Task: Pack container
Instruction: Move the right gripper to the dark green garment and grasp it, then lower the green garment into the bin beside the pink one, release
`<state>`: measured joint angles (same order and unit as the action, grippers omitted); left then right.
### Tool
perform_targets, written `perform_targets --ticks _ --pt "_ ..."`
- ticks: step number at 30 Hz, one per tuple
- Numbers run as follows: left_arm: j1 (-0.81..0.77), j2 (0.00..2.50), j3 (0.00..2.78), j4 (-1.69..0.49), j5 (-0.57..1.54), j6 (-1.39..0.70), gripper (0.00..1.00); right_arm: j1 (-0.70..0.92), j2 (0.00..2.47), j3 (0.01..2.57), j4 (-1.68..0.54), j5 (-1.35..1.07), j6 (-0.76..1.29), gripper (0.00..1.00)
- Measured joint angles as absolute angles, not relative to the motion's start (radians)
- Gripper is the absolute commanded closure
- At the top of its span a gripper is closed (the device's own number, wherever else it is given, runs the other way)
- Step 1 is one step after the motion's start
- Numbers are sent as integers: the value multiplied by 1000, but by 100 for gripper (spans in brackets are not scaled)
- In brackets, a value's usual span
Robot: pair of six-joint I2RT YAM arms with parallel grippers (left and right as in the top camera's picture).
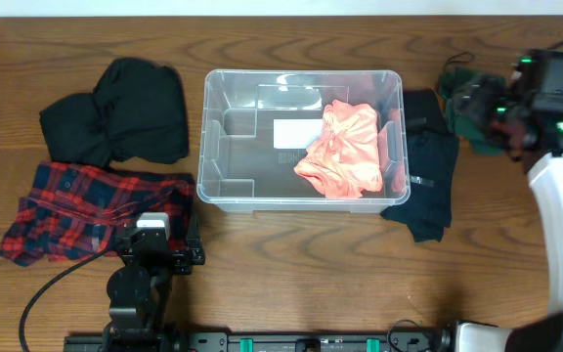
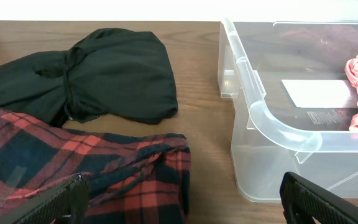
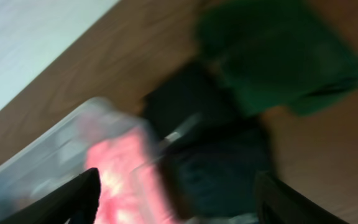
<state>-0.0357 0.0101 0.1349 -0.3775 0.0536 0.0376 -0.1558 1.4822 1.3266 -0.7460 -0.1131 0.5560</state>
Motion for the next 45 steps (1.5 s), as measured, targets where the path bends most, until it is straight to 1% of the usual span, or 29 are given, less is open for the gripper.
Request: perform_targets --ticks 1,3,5,6,9,15,21,25,27,28,29,30,33,34,37,38,42,45 --pt "-36 10 135 -377 54 38 2 -194 1502 1327 -743 -116 535 17" --pt "-36 10 135 -377 54 38 2 -260 1553 1327 -714 -123 484 8" --pt "-36 10 135 -378 54 38 2 -309 1603 1327 -675 -141 430 3" --pt "-36 10 135 -377 54 38 2 -332 1633 1327 -643 -154 398 2" --pt "-36 10 135 -377 54 38 2 -396 1728 1327 -575 -197 316 2" --pt "-36 10 135 -377 54 38 2 -486 1898 1327 -430 -274 257 2" --pt "-36 10 135 -377 54 38 2 -522 2037 1327 -328 -311 243 2" --pt "-36 10 135 -377 54 38 2 -522 2090 1329 -242 -400 237 7" --pt "-36 10 135 -377 54 38 2 -521 2108 1329 -210 -457 247 13" --pt "-36 10 135 -377 54 38 2 -520 2115 1330 -194 -479 253 18" --pt "-36 10 135 -377 54 38 2 -517 2122 1332 -187 -500 262 27" --pt "-36 10 135 -377 54 38 2 -515 2125 1332 -186 -512 267 32" --pt "-36 10 135 -377 54 38 2 -499 2134 1332 -204 -533 282 63" --pt "-36 10 135 -377 54 38 2 -493 2136 1332 -220 -540 290 70" --pt "-36 10 135 -377 54 38 2 -490 2136 1333 -261 -556 316 85" --pt "-36 10 135 -377 54 38 2 -492 2132 1336 -285 -562 322 87" --pt "-36 10 135 -377 54 38 2 -503 2094 1337 -413 -573 339 90" --pt "-36 10 135 -377 54 38 2 -505 2015 1327 -521 -568 332 93"
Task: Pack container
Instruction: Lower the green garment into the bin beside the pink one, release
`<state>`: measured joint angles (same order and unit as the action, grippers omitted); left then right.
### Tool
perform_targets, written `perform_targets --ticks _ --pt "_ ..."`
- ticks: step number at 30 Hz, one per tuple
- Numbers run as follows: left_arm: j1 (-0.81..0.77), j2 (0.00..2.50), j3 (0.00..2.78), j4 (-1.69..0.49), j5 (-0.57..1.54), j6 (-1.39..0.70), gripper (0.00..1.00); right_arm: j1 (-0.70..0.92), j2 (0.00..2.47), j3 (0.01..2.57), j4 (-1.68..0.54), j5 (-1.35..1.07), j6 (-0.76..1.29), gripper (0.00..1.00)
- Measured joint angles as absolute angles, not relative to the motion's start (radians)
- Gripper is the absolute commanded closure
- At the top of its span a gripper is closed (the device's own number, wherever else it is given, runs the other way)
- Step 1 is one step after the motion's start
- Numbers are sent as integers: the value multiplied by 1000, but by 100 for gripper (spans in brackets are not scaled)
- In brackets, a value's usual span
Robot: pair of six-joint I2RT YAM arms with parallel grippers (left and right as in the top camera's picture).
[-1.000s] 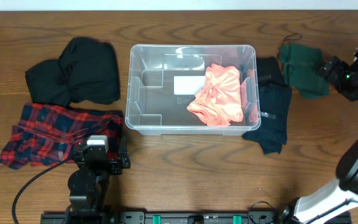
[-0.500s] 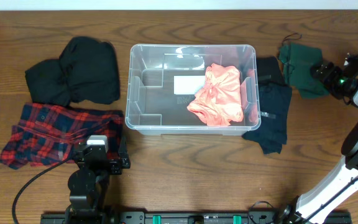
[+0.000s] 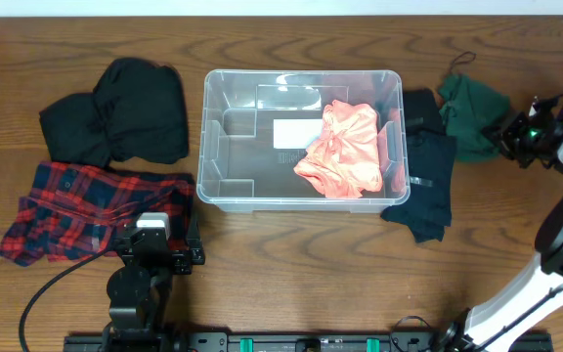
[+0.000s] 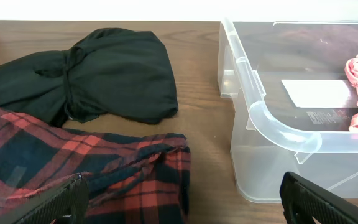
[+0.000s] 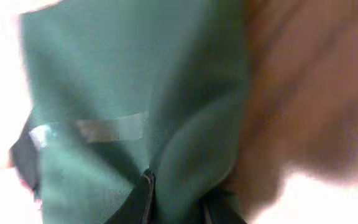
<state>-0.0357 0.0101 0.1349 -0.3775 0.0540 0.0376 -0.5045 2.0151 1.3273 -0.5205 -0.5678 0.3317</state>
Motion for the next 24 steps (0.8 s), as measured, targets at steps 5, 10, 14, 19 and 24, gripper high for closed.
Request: perform_targets --ticks 5,10,14,19,24 --pt "-36 10 135 -377 54 38 2 -460 1717 1320 -673 -560 298 96" --pt "-36 10 135 -377 54 38 2 -284 1394 1324 -709 -574 293 99" --pt "-36 10 135 -377 54 38 2 -97 1271 1326 -705 -599 357 99" --pt "-36 10 135 -377 54 38 2 127 1285 1326 -672 -586 512 99" --pt "-36 10 135 -377 54 38 2 326 1387 1325 -596 -495 678 99"
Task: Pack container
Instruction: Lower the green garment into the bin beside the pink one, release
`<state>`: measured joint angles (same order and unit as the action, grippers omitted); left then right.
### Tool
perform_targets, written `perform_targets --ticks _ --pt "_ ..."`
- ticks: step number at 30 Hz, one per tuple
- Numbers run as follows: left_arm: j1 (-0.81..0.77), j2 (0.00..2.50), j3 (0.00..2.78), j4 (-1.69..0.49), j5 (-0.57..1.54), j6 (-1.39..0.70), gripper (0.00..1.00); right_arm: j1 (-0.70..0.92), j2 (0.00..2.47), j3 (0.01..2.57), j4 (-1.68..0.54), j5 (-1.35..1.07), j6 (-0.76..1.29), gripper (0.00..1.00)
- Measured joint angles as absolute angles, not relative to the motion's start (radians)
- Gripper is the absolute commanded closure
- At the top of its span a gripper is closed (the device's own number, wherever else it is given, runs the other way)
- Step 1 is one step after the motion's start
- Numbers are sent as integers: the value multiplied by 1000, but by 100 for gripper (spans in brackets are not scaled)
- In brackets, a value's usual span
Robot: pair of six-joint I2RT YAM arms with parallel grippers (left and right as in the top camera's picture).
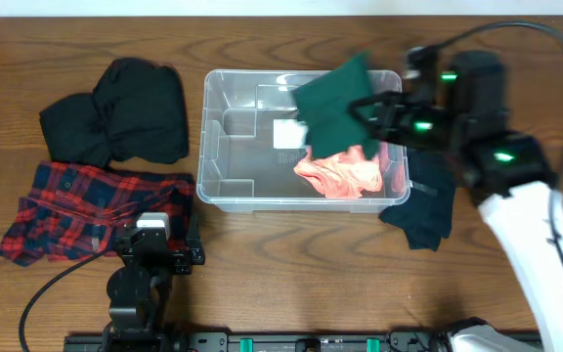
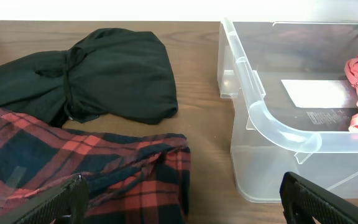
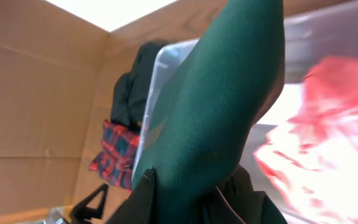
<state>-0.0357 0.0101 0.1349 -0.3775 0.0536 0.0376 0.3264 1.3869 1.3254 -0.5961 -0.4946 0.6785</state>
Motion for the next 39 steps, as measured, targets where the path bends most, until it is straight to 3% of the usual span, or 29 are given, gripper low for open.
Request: perform_targets --ticks 9,20,21,23,24,28,36,39 --pt "-36 10 135 -377 54 38 2 537 1670 1325 -305 -404 897 99" --pt "-36 10 135 -377 54 38 2 543 1828 1324 -411 -272 977 98" --pt "-36 10 135 -377 54 38 2 543 1829 1324 -432 -256 976 91" --pt "-36 10 135 -377 54 38 2 543 1829 1324 -457 -227 971 53" --pt "-36 10 135 -377 54 38 2 541 1829 1324 -467 -212 959 43" --pt "-36 10 135 -377 54 38 2 527 1829 1324 -509 -166 915 33" --pt "-36 10 135 -377 54 38 2 383 1665 1324 -581 -131 797 39" --pt "-36 10 135 -377 54 38 2 294 1534 1324 -625 -129 770 30"
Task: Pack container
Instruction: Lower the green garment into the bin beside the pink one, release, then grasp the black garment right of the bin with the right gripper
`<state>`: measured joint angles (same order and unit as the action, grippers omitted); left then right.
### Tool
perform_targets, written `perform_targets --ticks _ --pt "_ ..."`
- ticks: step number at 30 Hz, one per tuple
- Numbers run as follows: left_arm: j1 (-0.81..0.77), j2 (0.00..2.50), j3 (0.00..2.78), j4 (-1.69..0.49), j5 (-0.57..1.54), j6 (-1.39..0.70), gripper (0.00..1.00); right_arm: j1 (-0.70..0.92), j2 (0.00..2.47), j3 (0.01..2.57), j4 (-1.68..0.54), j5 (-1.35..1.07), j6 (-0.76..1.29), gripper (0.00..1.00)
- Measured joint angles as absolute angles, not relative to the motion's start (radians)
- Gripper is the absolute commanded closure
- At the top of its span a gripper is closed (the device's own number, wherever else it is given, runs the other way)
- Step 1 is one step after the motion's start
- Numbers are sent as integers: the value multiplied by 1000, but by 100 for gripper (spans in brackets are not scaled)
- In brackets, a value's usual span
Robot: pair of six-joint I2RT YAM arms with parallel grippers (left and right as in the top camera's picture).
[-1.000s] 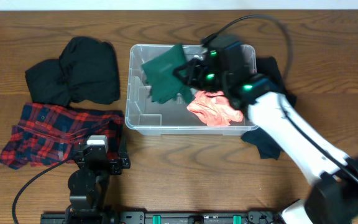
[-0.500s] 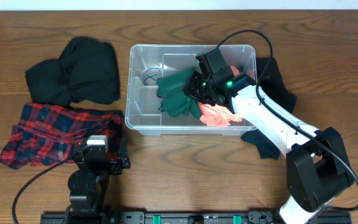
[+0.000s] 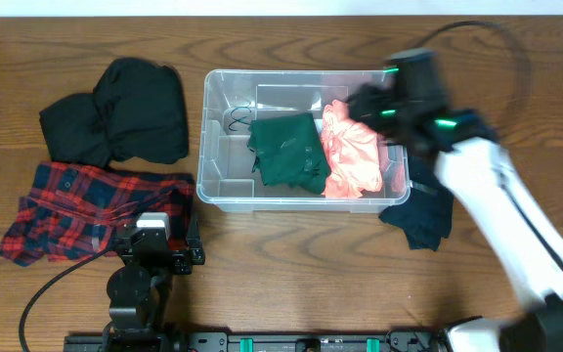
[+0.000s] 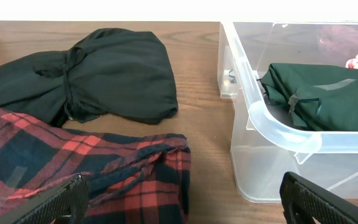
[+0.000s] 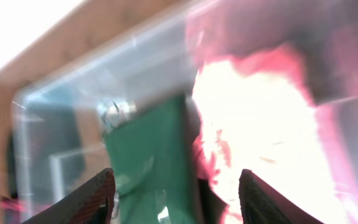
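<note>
The clear plastic container (image 3: 207,186) holds a dark green garment (image 3: 286,151) in its left half and a pink garment (image 3: 352,156) on the right. The green garment (image 4: 319,102) and the pink garment also show in the left wrist view. My right gripper (image 5: 179,196) hangs open above the bin, with the green garment (image 5: 148,155) and the pink garment (image 5: 260,124) below it. My left gripper (image 4: 182,202) rests open near the table's front, over the red plaid shirt (image 4: 86,168). A black garment (image 3: 120,110) and a dark garment (image 3: 425,200) lie outside the bin.
The red plaid shirt (image 3: 91,207) and the black garment lie left of the container. The dark garment lies against the bin's right wall. The right arm (image 3: 477,186) reaches across from the right side.
The green garment was held by my right gripper above the bin. Now it lies inside the bin's left half and the right gripper is open above it.
The green garment lay on the table right of the bin with my right gripper near it. Then the gripper was shut on it there. Later it hung over the bin, and now it lies inside. The left arm stayed still.
</note>
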<state>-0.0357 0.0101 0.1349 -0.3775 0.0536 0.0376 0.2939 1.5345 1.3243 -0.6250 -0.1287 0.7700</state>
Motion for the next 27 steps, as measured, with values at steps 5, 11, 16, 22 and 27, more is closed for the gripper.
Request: perform_targets --ticks 5,11,16,22,27 --pt "-36 10 135 -377 54 38 2 93 1368 1330 -750 -125 666 5" --pt "-36 10 135 -377 54 38 2 -152 1417 1329 -947 -121 520 1" --pt "-36 10 135 -377 54 38 2 -248 1545 1306 -951 -125 442 1" --pt "-36 10 135 -377 54 38 2 -259 1745 1254 -866 -162 373 1" --pt "-36 10 135 -377 54 38 2 -259 1870 1252 -805 -192 319 1"
